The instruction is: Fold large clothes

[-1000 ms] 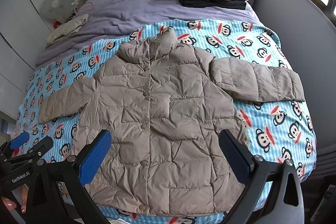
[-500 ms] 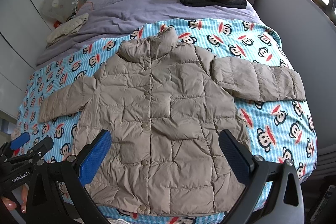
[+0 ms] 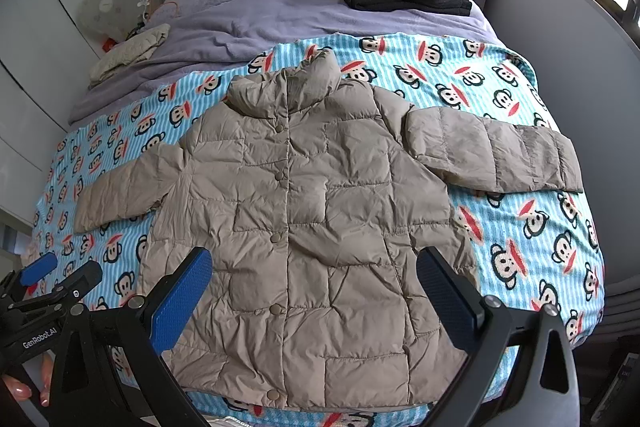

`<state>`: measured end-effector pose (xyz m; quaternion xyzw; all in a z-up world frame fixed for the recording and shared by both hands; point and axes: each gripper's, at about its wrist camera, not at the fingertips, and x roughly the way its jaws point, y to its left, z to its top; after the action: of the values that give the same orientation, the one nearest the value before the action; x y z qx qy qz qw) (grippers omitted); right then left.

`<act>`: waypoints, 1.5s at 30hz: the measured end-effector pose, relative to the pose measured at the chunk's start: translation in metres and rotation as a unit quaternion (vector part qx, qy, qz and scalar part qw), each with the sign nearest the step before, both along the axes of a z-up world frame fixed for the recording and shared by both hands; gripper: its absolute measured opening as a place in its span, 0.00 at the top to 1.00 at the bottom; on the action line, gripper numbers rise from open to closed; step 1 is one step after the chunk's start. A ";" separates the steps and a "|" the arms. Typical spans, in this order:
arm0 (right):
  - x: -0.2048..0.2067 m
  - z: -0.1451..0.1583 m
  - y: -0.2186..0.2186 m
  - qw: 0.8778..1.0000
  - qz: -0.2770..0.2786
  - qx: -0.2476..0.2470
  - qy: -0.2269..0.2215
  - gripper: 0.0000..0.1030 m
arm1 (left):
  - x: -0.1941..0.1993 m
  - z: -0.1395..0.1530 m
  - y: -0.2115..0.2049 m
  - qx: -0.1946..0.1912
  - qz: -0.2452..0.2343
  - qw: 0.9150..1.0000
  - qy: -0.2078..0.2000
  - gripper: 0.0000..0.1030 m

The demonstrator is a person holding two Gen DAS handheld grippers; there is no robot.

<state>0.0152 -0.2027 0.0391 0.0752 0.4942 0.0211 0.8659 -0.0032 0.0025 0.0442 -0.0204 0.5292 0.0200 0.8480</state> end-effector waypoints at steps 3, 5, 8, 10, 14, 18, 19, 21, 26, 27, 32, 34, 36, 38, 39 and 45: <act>0.000 0.001 0.001 1.000 0.000 0.000 0.000 0.01 | 0.000 0.000 0.001 0.000 0.001 1.000 0.000 0.00; 0.001 0.001 0.001 1.000 0.000 0.000 0.000 0.01 | 0.001 0.001 0.000 0.000 0.001 1.000 0.001 0.00; 0.001 0.000 0.001 1.000 0.000 0.000 0.000 0.01 | 0.001 0.001 0.000 0.000 0.001 1.000 0.001 0.00; 0.001 0.000 0.001 1.000 0.000 0.000 0.001 0.01 | 0.002 0.001 0.000 0.000 0.000 1.000 0.001 0.00; 0.002 0.000 0.001 1.000 0.000 0.000 0.001 0.01 | 0.002 0.001 0.000 0.000 0.000 1.000 0.001 0.00; 0.002 -0.001 0.001 1.000 0.000 0.000 0.002 0.01 | 0.002 0.001 0.000 -0.001 0.000 1.000 0.002 0.00; 0.003 -0.001 0.001 1.000 0.000 0.000 0.002 0.01 | 0.001 0.000 0.001 -0.002 0.000 1.000 0.003 0.00; 0.003 -0.001 0.001 1.000 0.000 0.000 0.002 0.01 | -0.003 -0.003 0.002 -0.001 0.002 1.000 0.005 0.00; 0.005 -0.002 0.002 1.000 0.001 0.000 0.003 0.01 | -0.009 -0.011 0.003 -0.005 0.010 1.000 0.016 0.00; 0.005 -0.001 0.003 1.000 0.002 0.000 0.004 0.01 | -0.009 -0.012 0.004 -0.008 0.011 1.000 0.020 0.00; 0.001 0.000 0.010 1.000 0.005 0.004 0.005 0.01 | -0.005 -0.010 0.008 -0.032 0.000 0.999 0.032 0.00; 0.001 -0.002 0.015 1.000 0.011 0.009 0.006 0.01 | -0.005 -0.011 0.011 -0.034 -0.002 0.999 0.036 0.00; 0.005 -0.008 0.024 0.999 0.023 0.023 0.008 0.01 | -0.003 -0.013 0.020 -0.042 0.000 0.998 0.040 0.00; 0.012 -0.014 0.035 0.998 0.035 0.041 0.012 0.00 | 0.000 -0.016 0.035 -0.056 0.005 0.997 0.045 0.00; 0.014 -0.018 0.041 0.998 0.040 0.047 0.019 0.00 | 0.003 -0.018 0.044 -0.061 0.008 0.997 0.046 0.00; 0.045 -0.059 0.095 0.992 0.056 0.044 0.101 0.00 | 0.027 -0.049 0.127 -0.084 0.074 0.992 0.058 0.00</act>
<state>0.0605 -0.1080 -0.0203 0.0869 0.5808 0.0839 0.8050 0.0233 0.1298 -0.0051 -0.1293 0.5747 0.0393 0.8071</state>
